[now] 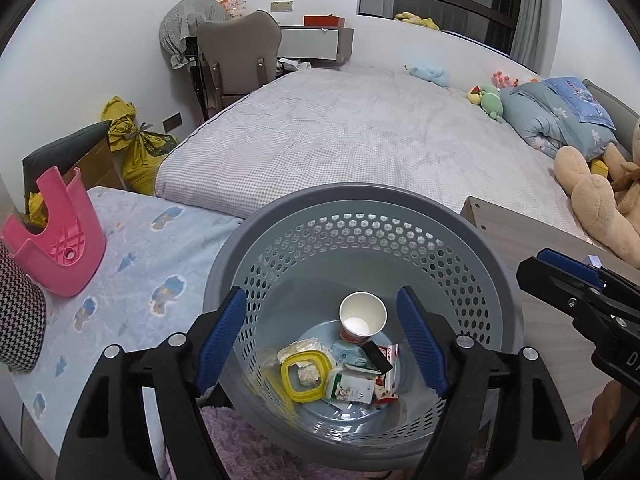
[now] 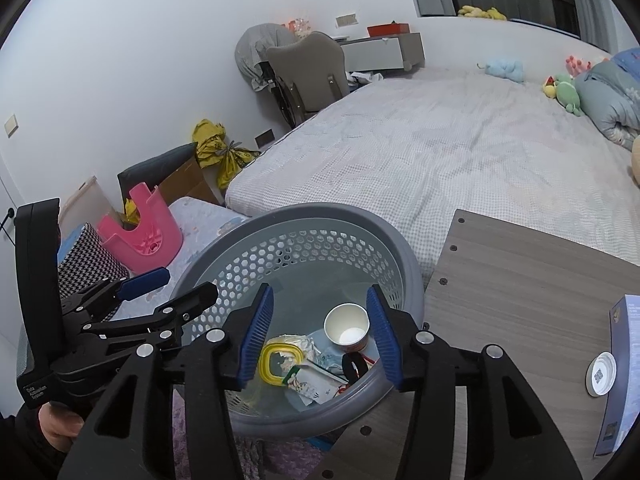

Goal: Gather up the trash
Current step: 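Move both tools back over the table toward the lavender box and white cap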

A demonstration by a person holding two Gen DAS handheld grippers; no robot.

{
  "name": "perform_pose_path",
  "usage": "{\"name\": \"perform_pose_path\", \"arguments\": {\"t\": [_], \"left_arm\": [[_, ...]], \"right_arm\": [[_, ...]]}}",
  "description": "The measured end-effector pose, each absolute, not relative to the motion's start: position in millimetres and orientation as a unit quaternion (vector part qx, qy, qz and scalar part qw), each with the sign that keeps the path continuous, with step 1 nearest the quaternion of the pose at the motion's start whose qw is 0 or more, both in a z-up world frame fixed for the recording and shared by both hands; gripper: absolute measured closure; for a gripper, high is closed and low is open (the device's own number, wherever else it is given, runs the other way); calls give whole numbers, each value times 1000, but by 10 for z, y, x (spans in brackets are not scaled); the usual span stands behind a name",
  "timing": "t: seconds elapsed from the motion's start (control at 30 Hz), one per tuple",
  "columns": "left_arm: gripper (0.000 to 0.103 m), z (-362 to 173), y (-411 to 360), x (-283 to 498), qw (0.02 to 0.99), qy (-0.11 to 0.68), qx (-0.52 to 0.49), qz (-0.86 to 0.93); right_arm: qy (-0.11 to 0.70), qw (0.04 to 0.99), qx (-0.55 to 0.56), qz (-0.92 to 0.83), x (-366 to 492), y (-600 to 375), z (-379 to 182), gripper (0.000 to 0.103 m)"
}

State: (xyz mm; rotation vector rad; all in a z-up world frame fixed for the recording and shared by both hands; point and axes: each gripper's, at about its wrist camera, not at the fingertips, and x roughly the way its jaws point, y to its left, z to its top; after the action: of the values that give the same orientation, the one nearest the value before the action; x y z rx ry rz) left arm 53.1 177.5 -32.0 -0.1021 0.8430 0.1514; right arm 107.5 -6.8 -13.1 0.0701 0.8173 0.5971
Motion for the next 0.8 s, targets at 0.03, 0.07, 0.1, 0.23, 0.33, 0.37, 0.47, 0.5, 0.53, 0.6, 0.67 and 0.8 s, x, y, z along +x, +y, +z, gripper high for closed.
{"name": "perform_pose_path", "arguments": {"t": [0.03,0.07,0.1,0.23,0.33,0.37,0.47,0.5,0.53,0.6,0.67,0.8], "left_arm": [[28,-314,1781,529,908,409,-49,76],[27,-307,1785,522,908,408,-50,80],[25,-301,1791,513,908,408,-51,82],[25,-274,1798,508,908,406,-52,93],[24,-265,1781,519,906,409,-51,98],[24,-264,1771,523,906,409,-50,98],[24,-268,1714,538,905,411,-48,96],[24,-269,1695,544,905,412,-48,94],[23,-276,1671,551,905,413,-49,92],[22,-295,1608,564,904,417,-46,83],[22,-304,1542,573,904,419,-41,74],[22,-320,1412,602,904,423,-31,56]], "right_arm": [[391,874,34,285,1072,-74,-125,51],[391,875,36,283,1065,-87,-119,47],[390,876,39,281,1056,-105,-108,45],[387,879,38,275,1012,-163,-71,35],[387,880,40,271,996,-247,-49,28],[388,880,42,270,996,-287,-48,27],[392,881,49,260,1007,-423,-51,26],[393,882,49,256,1007,-450,-55,25],[395,882,51,251,1018,-495,-59,24],[395,884,54,243,1020,-573,-66,20],[395,887,59,234,1033,-660,-70,17],[394,890,64,219,1049,-774,-102,14]]}}
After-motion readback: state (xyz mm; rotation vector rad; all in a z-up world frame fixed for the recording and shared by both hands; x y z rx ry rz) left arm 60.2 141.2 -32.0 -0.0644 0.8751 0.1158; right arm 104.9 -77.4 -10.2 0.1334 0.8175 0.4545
